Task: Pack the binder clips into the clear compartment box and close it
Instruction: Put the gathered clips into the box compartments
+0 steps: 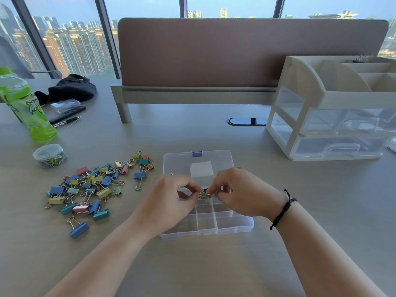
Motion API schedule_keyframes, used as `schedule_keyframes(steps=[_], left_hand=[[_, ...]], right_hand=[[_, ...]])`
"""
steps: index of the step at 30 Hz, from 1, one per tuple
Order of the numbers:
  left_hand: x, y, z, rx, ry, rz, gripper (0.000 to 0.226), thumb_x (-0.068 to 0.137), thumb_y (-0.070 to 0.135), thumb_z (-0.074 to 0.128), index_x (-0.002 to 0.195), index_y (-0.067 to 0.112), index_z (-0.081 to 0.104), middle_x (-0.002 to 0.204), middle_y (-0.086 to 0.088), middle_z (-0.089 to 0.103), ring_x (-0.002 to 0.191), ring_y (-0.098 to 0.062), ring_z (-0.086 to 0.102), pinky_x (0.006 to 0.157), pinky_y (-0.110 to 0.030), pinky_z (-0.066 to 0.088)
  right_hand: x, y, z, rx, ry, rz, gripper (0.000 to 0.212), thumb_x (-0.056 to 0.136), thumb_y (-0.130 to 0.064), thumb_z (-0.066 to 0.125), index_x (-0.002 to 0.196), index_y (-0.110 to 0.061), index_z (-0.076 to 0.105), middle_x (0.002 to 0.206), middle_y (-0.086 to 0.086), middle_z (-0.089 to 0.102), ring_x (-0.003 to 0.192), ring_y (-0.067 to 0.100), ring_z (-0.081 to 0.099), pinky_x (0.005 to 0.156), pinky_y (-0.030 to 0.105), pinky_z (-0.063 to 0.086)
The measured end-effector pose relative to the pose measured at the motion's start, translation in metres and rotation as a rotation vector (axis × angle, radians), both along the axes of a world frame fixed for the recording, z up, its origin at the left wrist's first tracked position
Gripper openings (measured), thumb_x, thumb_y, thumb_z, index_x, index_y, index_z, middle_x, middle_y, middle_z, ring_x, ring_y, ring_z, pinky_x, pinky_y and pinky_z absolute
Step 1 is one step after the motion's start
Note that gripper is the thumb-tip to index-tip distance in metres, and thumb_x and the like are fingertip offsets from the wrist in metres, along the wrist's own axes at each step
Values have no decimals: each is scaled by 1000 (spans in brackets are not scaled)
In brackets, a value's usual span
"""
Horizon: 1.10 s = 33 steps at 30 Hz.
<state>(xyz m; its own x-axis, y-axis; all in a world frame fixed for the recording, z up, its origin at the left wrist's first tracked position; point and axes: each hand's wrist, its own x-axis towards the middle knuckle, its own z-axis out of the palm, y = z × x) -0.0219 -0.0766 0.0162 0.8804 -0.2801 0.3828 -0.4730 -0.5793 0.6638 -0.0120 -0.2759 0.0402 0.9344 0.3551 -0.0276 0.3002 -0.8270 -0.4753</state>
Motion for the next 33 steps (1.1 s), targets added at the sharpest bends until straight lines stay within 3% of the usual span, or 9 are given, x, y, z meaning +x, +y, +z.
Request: schedule_keyframes(steps=[2, 5, 11, 20, 25, 30, 33], left_hand=[[0, 0, 0, 15, 3, 0, 19, 81, 10, 76, 82, 29, 78, 75, 24, 70, 64, 1, 69, 61, -11, 51], [0, 0, 0, 30, -14, -10, 16, 81, 11, 76, 85, 26, 79, 80, 19, 73, 68, 1, 69, 65, -20, 56], [3, -1, -2, 115, -108, -69, 15, 79, 9, 76, 87, 22, 80, 82, 10, 75, 73, -1, 69, 66, -28, 57], [4, -2, -2, 96, -87, -58, 16, 73, 6, 76, 82, 19, 79, 78, 7, 74, 67, -2, 68, 64, -28, 57], [5, -3, 0, 149, -116, -67, 16, 72, 5, 76, 80, 18, 80, 76, 7, 74, 66, -3, 67, 64, -22, 54], [5, -3, 0, 167, -134, -68, 13, 72, 8, 74, 78, 19, 79, 74, 8, 73, 66, -3, 65, 63, -26, 54], [6, -3, -1, 188, -139, -60, 11, 71, 13, 70, 77, 19, 78, 72, 8, 72, 66, -4, 64, 61, -26, 52]], right_hand=[[-1, 1, 1, -7, -6, 7, 29, 90, -17, 54, 98, -35, 76, 89, -8, 69, 78, 13, 61, 77, 31, 54], [-2, 1, 3, -18, -5, 16, 29, 91, -17, 54, 99, -33, 76, 93, -11, 68, 80, 7, 58, 77, 25, 52], [-5, 3, 7, -24, -21, 29, 29, 89, -16, 53, 100, -32, 74, 74, -22, 54, 69, -5, 47, 60, 6, 31], [-7, 4, 10, -17, -41, 21, 19, 92, -23, 57, 95, -32, 74, 64, -24, 51, 66, -8, 48, 55, 6, 33], [-7, 3, 10, 19, -61, 27, 15, 87, -22, 60, 86, -33, 70, 67, -23, 61, 69, -2, 55, 63, 8, 40], [-5, 3, 8, 23, -88, 23, 9, 88, -27, 64, 82, -32, 70, 62, -22, 57, 67, -1, 56, 61, 9, 40], [-5, 6, 5, 1, -90, 17, 10, 87, -26, 62, 84, -30, 71, 63, -21, 59, 70, -2, 53, 67, 17, 45]])
